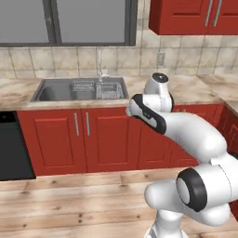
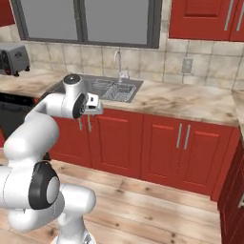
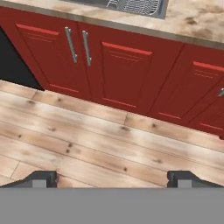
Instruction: Four empty soda cans are scattered around the kitchen. Gather all the cans and cluster them next to the stove for recycling.
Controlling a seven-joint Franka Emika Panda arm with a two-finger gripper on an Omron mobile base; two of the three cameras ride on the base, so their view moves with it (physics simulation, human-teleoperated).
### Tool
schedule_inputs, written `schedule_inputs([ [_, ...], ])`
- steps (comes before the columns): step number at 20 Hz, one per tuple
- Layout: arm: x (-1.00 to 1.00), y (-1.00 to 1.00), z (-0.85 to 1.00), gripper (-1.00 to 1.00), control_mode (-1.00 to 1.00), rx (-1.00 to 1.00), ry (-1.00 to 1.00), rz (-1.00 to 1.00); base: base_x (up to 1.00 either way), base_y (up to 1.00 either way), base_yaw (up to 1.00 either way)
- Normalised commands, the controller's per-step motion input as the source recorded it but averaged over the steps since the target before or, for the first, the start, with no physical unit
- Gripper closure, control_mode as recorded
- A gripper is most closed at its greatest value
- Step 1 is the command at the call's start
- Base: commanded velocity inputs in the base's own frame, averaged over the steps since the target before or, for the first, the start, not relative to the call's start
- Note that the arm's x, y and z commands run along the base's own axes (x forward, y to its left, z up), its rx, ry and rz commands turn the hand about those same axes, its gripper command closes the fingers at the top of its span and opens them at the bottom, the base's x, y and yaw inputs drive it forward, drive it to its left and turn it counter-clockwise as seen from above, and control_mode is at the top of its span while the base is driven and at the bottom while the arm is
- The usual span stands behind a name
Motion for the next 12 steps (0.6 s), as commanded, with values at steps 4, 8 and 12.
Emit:
schedule_inputs([
  [4,0.0,0.0,0.0,-1.0,1.0,0.0,0.0,0.0,0.16,0.0,0.47],
  [8,0.0,0.0,0.0,-1.0,1.0,0.0,0.0,0.0,0.14,0.0,0.48],
  [12,0.0,0.0,0.0,-1.0,1.0,0.0,0.0,0.0,0.15,0.0,0.47],
])
